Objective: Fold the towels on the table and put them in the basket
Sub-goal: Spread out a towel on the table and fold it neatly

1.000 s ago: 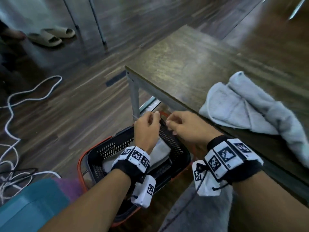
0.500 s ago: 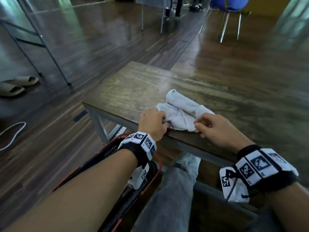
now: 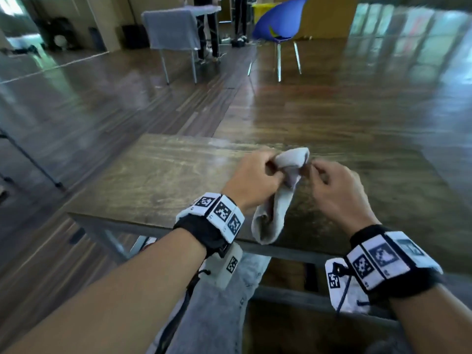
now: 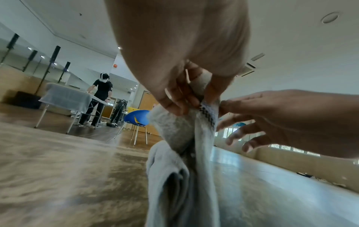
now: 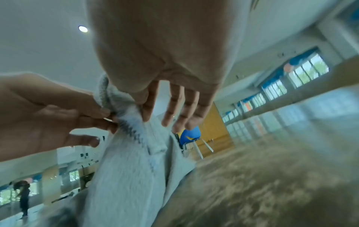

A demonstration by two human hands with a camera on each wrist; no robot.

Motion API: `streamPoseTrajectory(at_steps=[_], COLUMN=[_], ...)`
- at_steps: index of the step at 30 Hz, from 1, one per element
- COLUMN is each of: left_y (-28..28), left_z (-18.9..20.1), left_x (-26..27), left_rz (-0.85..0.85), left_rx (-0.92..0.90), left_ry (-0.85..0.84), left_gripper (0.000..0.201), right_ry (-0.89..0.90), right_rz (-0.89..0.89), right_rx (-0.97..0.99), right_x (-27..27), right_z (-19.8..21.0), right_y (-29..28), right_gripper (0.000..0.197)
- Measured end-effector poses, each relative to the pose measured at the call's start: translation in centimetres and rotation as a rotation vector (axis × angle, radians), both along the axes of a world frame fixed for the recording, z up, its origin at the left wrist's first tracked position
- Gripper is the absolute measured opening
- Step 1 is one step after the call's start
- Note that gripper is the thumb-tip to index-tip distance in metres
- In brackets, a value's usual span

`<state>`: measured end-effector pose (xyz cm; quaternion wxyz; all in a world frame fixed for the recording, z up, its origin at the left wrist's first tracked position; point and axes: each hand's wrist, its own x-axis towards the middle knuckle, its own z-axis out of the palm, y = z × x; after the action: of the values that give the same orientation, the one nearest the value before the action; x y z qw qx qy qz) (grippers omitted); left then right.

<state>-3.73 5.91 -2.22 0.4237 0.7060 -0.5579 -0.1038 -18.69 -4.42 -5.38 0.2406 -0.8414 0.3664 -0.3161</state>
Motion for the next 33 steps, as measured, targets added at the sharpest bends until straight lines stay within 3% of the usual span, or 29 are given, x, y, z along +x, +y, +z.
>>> streamPoseTrajectory(at_steps=[3,5,8,10,13,17,19,21,24,26,30,33], left_y=[-1.7,-2.6,-3.8,-4.6,-5.3,-4.9,-4.4,-3.6,-2.4,-1.6,0.8,1.8], left_z=[0.8,1.4,2.0,2.5,3.8,5.8,6.4,6.9,6.9,6.4,4.0,1.8], left_x=[-1.1,-2.1,-3.5,-3.7,-3.8,-3.6,-2.8,-1.6,1.0,2.5,3.5,3.5], left_rz=[-0.019,-0.074,-0.086,-0.015,0.032,-0.084,-0.092,-0.053,0.077,0.134,-0.008,-0.048], left_rx=[-0.105,-0.094,-0.11,-0.135,-0.114,-0.068,-0.028,-0.027,-0.075,-0.074,0.184,0.282], left_ry=[-0.022,-0.047,-0.197,-0.314,-0.455,-0.399,-0.392,-0.418,-0.459,-0.419,-0.096,0.003], left_gripper=[0.012,0.015,0.012,0.011,0.014,0.007,0.004,0.001,0.004,0.007,0.018,0.03], right_ry=[-0.135,-0.156,-0.142,-0.222,-0.331,-0.233,-0.165,-0.112,-0.022,-0.058,-0.124,-0.07], right_rz=[0.003,0.097,0.107,0.084,0.115,0.047,0.012,-0.008,-0.145,-0.204,-0.182,-0.117], right_rx=[0.006,0.122,0.161,0.177,0.24,0.21,0.157,0.082,-0.096,-0.122,0.013,0.054], right_x=[-2.2,-3.2,-3.9,-4.3,-4.2,-3.6,-3.7,-3.9,-4.0,-3.9,-4.0,-4.2], right_z=[1.0,1.3,1.3,1.5,1.9,1.6,1.4,1.3,1.4,1.4,1.0,-0.2], right_y=[-1.2,-1.3,-1.1,-1.0,-0.6,-0.3,-0.4,-0.3,0.1,0.4,0.7,0.8], right_gripper=[0.011,0.021,0.022,0.017,0.024,0.02,0.031,0.042,0.039,0.033,0.032,0.019])
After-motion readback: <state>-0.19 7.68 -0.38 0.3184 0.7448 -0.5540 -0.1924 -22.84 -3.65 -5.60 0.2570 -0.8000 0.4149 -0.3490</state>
